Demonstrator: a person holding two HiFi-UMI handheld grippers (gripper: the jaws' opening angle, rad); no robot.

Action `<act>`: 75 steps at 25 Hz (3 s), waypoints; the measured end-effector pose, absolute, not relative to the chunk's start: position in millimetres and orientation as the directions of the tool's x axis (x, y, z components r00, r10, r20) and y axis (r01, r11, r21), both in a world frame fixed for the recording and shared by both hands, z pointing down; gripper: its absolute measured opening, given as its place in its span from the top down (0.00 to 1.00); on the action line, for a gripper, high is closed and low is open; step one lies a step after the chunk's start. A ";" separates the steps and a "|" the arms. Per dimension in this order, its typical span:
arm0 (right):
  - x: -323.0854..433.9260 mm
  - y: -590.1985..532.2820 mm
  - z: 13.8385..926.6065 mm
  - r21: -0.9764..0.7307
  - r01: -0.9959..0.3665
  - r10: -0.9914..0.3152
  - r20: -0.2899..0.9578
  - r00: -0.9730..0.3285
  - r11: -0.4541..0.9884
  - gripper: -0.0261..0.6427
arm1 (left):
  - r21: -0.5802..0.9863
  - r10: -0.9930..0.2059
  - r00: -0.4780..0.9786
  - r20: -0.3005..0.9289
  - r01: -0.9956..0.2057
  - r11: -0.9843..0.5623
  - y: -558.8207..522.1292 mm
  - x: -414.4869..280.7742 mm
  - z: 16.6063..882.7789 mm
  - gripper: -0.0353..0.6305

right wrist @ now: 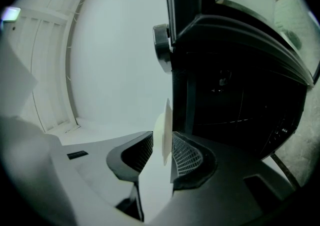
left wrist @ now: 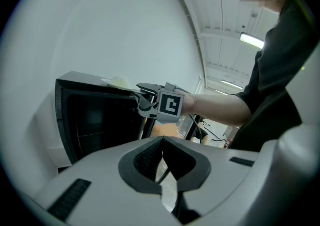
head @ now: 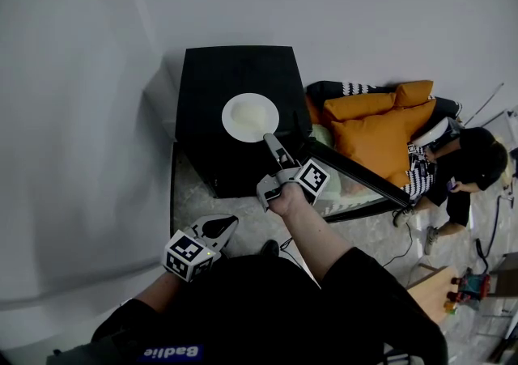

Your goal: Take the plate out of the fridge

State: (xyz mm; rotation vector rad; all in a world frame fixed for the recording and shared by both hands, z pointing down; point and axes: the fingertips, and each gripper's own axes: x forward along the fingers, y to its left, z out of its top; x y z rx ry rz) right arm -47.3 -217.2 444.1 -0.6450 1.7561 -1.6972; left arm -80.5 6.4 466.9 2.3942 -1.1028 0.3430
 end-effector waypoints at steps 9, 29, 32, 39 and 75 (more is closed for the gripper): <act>-32.6 -201.0 446.2 -0.996 0.035 -0.699 -0.082 -0.710 0.081 0.81 | 0.308 -0.635 0.658 0.404 -0.752 -0.583 4.3 -70.5 465.6 0.94; -19.6 -127.1 446.8 -0.849 -0.252 -0.501 -0.017 -0.865 0.464 0.84 | 0.283 -0.658 0.665 0.353 -0.746 -0.602 -2.8 -57.1 448.9 0.94; -24.3 -107.8 451.8 -0.797 -0.289 -0.455 0.021 -0.890 0.530 0.85 | 0.294 -0.660 0.665 0.348 -0.746 -0.597 -2.8 -58.5 446.7 0.94; -28.1 -74.0 446.6 -0.611 -0.345 -0.378 0.081 -0.922 0.713 0.91 | 0.292 -0.666 0.669 0.329 -0.743 -0.602 -2.9 -57.0 435.0 0.94; -40.8 3.8 451.9 -0.200 -0.303 -0.249 0.252 -0.935 0.932 0.95 | 0.302 -0.641 0.680 0.355 -0.733 -0.610 9.5 -45.9 444.0 0.94</act>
